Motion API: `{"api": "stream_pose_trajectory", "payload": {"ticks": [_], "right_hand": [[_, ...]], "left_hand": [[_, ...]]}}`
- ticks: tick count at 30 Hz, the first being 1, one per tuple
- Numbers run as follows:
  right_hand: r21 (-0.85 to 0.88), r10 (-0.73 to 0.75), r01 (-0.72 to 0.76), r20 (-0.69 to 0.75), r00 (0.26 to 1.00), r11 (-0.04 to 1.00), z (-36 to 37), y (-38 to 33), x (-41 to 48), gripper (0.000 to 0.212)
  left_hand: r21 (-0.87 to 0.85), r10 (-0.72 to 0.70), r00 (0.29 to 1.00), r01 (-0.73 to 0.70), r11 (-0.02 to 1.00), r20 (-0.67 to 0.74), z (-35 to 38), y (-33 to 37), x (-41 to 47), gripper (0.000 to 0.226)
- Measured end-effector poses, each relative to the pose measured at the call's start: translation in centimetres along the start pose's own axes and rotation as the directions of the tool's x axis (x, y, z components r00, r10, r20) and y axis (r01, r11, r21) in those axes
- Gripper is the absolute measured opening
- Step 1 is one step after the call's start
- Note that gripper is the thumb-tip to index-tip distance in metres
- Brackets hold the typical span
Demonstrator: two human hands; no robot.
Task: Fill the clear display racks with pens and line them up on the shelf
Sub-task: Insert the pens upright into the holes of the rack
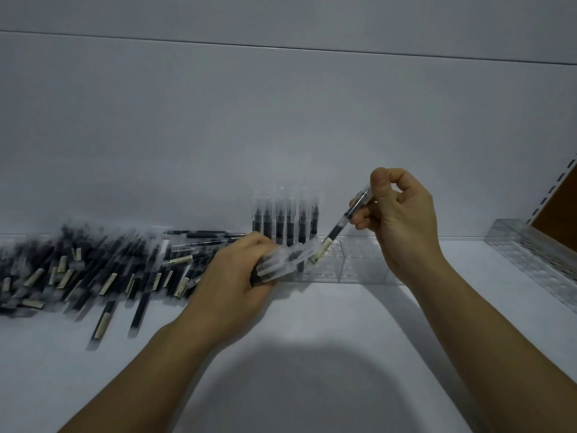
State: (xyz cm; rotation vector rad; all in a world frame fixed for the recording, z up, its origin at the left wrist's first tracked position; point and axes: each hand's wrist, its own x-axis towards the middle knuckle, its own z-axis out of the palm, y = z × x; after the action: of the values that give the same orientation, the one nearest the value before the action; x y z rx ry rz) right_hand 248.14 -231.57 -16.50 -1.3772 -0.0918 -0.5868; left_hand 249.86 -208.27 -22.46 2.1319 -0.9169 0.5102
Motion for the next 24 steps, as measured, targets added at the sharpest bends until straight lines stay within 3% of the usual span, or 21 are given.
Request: {"api": "stream_pose_trajectory", "payload": {"ticks": [7, 11, 17, 24], "right_hand": [[-0.094, -0.151, 0.139, -0.143, 0.978, 0.986, -1.4, 0.3, 0.8, 0.018], [-0.184, -0.238, 0.211, -0.134, 0.962, 0.96, -1.2, 0.8, 0.5, 0.021], [-0.297, -0.373, 0.342, -0.049, 0.927, 0.891, -0.4, 0.7, -0.3, 0.02], [-0.357, -0.418, 0.385, -0.017, 0.909, 0.851, -0.3, 0.6, -0.4, 0.022]], "left_hand": [[0.177, 0.049, 0.98, -0.084, 0.981, 0.194, -0.7, -0.5, -0.1, 0.058], [0.179, 0.04, 0.97, -0.085, 0.98, 0.242, -0.4, -0.4, -0.3, 0.055], [0.127, 0.031, 0.981, -0.056, 0.99, 0.194, -0.1, -0.5, -0.3, 0.048], [0.123, 0.021, 0.982, -0.045, 0.991, 0.187, -0.1, -0.7, -0.2, 0.048]]}}
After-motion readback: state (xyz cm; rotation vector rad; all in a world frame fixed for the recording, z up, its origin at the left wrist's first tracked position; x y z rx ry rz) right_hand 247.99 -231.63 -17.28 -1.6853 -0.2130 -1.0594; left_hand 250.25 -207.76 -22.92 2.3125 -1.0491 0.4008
